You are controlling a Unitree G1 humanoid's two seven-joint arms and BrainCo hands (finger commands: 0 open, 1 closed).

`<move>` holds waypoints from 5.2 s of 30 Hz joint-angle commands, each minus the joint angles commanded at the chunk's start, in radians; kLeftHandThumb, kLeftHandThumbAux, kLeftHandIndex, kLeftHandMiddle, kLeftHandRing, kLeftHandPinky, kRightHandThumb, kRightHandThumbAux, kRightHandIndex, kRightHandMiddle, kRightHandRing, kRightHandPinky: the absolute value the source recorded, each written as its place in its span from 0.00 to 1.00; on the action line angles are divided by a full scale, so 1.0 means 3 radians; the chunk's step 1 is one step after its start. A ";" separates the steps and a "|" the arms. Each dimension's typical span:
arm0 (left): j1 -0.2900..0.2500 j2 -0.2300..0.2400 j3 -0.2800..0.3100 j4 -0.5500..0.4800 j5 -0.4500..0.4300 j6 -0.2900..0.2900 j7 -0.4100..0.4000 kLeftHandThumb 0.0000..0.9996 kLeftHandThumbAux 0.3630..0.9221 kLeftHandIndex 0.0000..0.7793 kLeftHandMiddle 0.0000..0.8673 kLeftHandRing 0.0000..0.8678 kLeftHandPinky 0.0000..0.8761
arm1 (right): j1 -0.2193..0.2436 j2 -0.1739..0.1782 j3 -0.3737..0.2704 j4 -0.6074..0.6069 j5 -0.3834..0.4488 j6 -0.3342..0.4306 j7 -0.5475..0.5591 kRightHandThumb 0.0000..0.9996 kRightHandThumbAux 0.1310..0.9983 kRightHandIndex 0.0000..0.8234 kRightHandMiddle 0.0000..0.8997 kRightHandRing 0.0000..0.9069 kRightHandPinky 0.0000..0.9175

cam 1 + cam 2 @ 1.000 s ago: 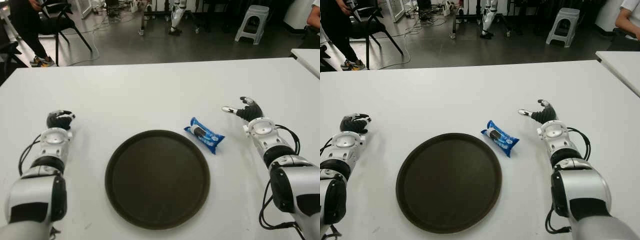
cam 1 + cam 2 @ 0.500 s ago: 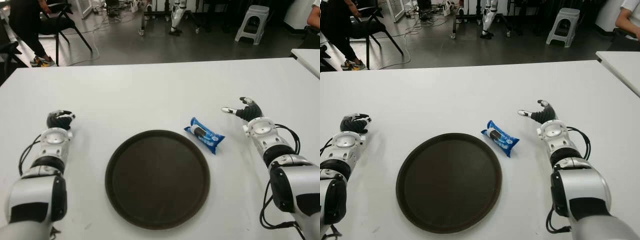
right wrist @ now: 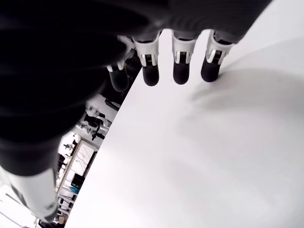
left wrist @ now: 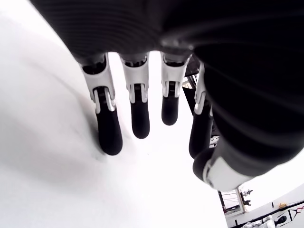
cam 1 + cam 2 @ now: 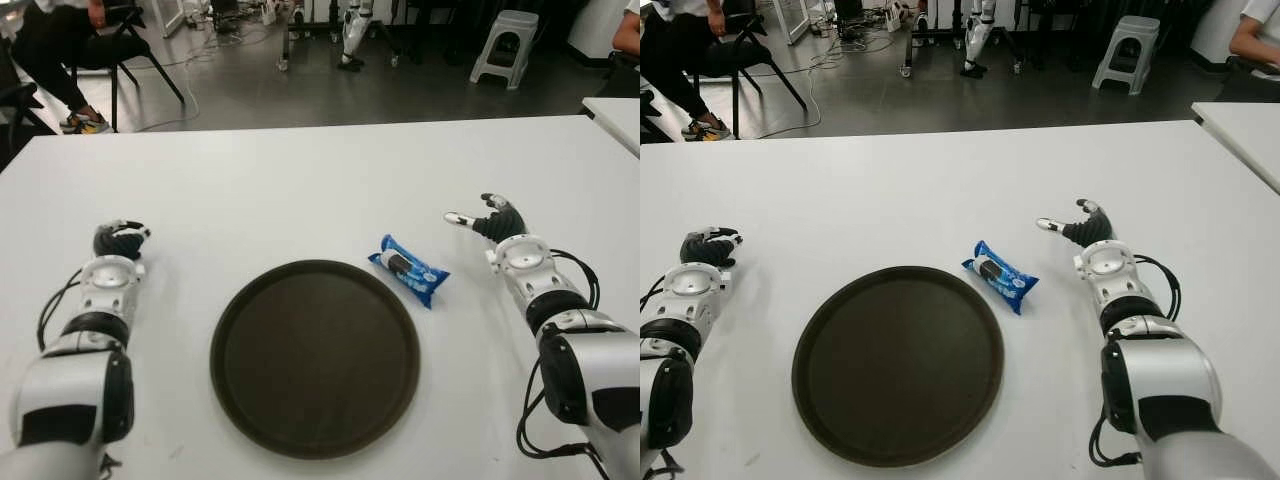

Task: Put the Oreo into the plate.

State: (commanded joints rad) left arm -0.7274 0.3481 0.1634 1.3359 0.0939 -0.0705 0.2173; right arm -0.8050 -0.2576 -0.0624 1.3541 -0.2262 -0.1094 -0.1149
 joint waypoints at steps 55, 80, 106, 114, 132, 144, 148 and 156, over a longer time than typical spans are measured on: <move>0.0005 0.0002 -0.0009 -0.0003 0.0003 -0.0006 -0.0020 0.68 0.64 0.51 0.17 0.19 0.18 | 0.0046 -0.0047 0.0879 -0.0580 -0.0554 -0.0630 -0.0077 0.00 0.60 0.02 0.04 0.04 0.03; 0.0000 -0.0021 0.0036 0.0007 -0.0032 -0.0008 -0.0009 0.68 0.64 0.51 0.18 0.20 0.20 | 0.0093 -0.0155 0.1019 -0.1179 -0.0680 -0.0398 0.0066 0.00 0.63 0.03 0.05 0.06 0.04; -0.0040 -0.0081 0.0000 0.0013 0.0005 0.0040 0.0060 0.68 0.64 0.51 0.18 0.19 0.19 | 0.0585 -0.0317 0.1352 -0.2793 -0.1162 0.0826 0.0877 0.00 0.71 0.09 0.09 0.08 0.02; -0.0051 -0.0092 -0.0009 0.0013 0.0007 0.0048 0.0053 0.68 0.64 0.51 0.17 0.19 0.18 | 0.0575 -0.0362 0.1483 -0.2933 -0.1238 0.1023 0.1231 0.00 0.70 0.09 0.10 0.07 0.00; -0.0059 -0.0093 -0.0026 0.0017 0.0026 0.0084 0.0066 0.68 0.64 0.51 0.18 0.19 0.19 | 0.0509 -0.0340 0.1763 -0.2634 -0.1347 0.1069 0.1559 0.00 0.68 0.09 0.13 0.09 0.00; -0.0068 -0.0093 -0.0032 0.0018 0.0031 0.0102 0.0067 0.68 0.64 0.51 0.18 0.18 0.18 | 0.0615 -0.0357 0.1791 -0.2900 -0.1397 0.1261 0.1640 0.00 0.65 0.09 0.13 0.08 0.00; -0.0072 -0.0095 -0.0031 0.0018 0.0030 0.0099 0.0065 0.67 0.64 0.51 0.18 0.19 0.19 | 0.0627 -0.0355 0.1795 -0.2950 -0.1398 0.1313 0.1689 0.00 0.65 0.10 0.14 0.09 0.00; -0.0074 -0.0090 -0.0036 0.0021 0.0039 0.0101 0.0056 0.67 0.64 0.51 0.18 0.20 0.19 | 0.0661 -0.0339 0.1822 -0.3034 -0.1438 0.1399 0.1749 0.00 0.64 0.11 0.14 0.10 0.00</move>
State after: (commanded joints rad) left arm -0.7497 0.3213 0.1526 1.3422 0.1057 -0.0402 0.2342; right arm -0.6066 -0.3593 0.4843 0.4440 -0.6577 0.3101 0.4099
